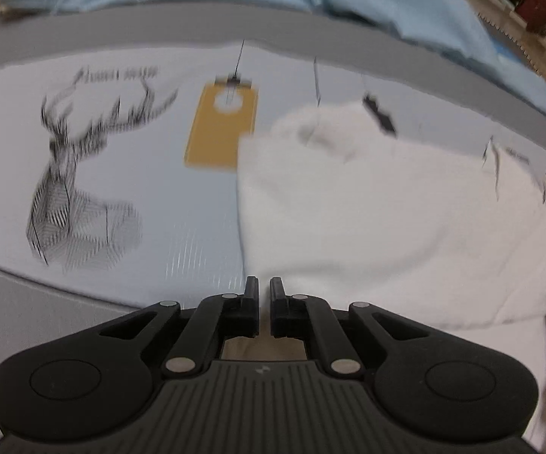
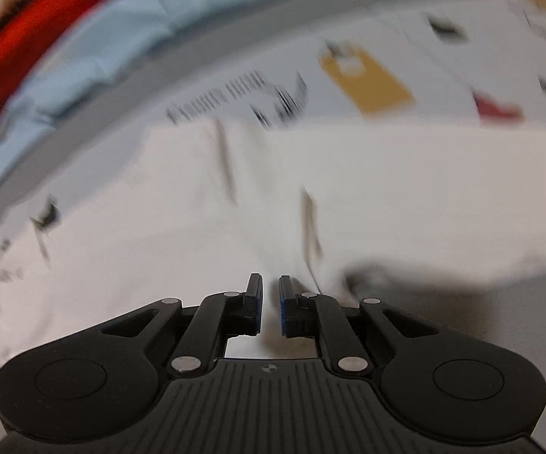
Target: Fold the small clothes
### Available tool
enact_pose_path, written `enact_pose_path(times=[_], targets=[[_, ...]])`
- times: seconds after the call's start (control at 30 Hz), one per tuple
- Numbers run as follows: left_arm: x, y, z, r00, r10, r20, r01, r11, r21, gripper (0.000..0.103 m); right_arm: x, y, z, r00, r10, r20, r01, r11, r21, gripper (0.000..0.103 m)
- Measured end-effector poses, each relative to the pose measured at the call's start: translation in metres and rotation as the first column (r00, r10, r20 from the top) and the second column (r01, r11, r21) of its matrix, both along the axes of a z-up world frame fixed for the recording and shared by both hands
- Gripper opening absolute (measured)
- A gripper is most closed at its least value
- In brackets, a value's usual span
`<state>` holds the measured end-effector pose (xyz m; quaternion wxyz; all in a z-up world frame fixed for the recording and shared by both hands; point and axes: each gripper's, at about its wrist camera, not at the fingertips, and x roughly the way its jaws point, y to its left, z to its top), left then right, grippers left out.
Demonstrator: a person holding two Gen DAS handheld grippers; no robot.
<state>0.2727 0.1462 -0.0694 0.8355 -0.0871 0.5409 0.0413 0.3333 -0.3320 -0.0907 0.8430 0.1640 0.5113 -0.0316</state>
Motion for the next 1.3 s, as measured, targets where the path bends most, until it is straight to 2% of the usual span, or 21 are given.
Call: enact_pose_path(times=[0.07,0.13,0.2,0.27,0.33,0.4,0.6,0.7,0.73,0.77,0.8,0.9,0.97,1.03,1.07,1.13,1.3], targets=[[0.003,-0.003,0.006,1.000,0.004,0.027,-0.003,1.000,-0.021,0.006,0.001,0.002,0.003,1.000,0.008,0.012,-0.008,1.000,-0.005,0.010],[0.006,-0.008,0.010,0.998,0.004,0.062,-0.001,0.999,-0.047,0.012,0.001,0.000,-0.008,0.999,-0.001,-0.042,0.001,1.000,-0.017,0.010],[0.011,-0.014,0.013,0.995,0.003,0.103,0.002,0.999,-0.044,0.016,0.000,-0.002,-0.021,0.994,-0.026,-0.103,0.023,0.999,-0.025,0.010],[0.016,-0.019,0.016,0.988,-0.004,0.156,0.008,1.000,-0.023,0.028,-0.001,-0.001,-0.026,0.992,-0.035,-0.120,0.034,0.999,-0.009,0.010],[0.027,-0.024,0.012,0.981,-0.001,0.193,0.002,1.000,-0.004,0.061,-0.001,0.002,-0.024,0.994,-0.019,-0.112,0.016,0.999,-0.027,0.010],[0.039,-0.019,0.001,0.979,0.032,0.200,-0.035,0.999,0.010,0.074,-0.001,0.003,-0.022,0.994,-0.009,-0.106,0.005,0.999,-0.041,0.010],[0.063,0.017,-0.042,0.972,0.170,0.162,-0.154,0.982,-0.106,0.074,0.005,0.009,-0.024,0.993,0.004,-0.116,-0.010,0.999,-0.052,0.010],[0.065,0.020,-0.053,0.967,0.174,0.184,-0.149,0.979,-0.141,0.073,0.003,0.010,-0.023,0.993,0.007,-0.117,-0.014,0.998,-0.057,0.010],[0.064,0.017,-0.054,0.968,0.147,0.206,-0.123,0.985,-0.124,0.059,0.003,0.011,-0.024,0.993,0.011,-0.118,-0.018,0.998,-0.061,0.010],[0.064,0.014,-0.053,0.971,0.096,0.218,-0.073,0.991,-0.113,0.040,0.003,0.011,-0.024,0.993,0.014,-0.118,-0.022,0.998,-0.063,0.010],[0.064,0.012,-0.051,0.972,0.054,0.229,-0.030,0.994,-0.107,0.008,0.003,0.011,-0.023,0.993,0.017,-0.117,-0.024,0.998,-0.064,0.010],[0.055,0.013,-0.034,0.944,0.076,0.321,-0.065,0.997,-0.046,0.008,0.003,0.013,-0.020,0.995,0.015,-0.098,-0.020,0.998,-0.054,0.010],[0.054,0.015,-0.031,0.946,0.099,0.309,-0.098,0.995,-0.018,0.009,0.003,0.013,-0.016,0.997,0.019,-0.071,-0.021,0.999,-0.036,0.010],[0.057,0.017,-0.032,0.960,0.133,0.245,-0.142,0.990,0.020,0.022,0.004,0.015,-0.014,0.998,0.027,-0.056,-0.028,0.999,-0.023,0.010],[0.055,0.018,-0.030,0.959,0.148,0.243,-0.161,0.986,0.033,0.027,0.004,0.016,-0.013,0.998,0.029,-0.057,-0.030,0.999,-0.026,0.010],[0.047,0.017,-0.021,0.950,0.157,0.269,-0.177,0.983,0.053,0.030,0.004,0.016,-0.015,0.997,0.029,-0.067,-0.031,0.999,-0.039,0.010],[0.034,0.002,-0.015,0.968,0.076,0.241,-0.077,0.997,-0.003,0.030,0.004,0.012,-0.022,0.995,0.010,-0.095,-0.016,0.998,-0.061,0.010]])
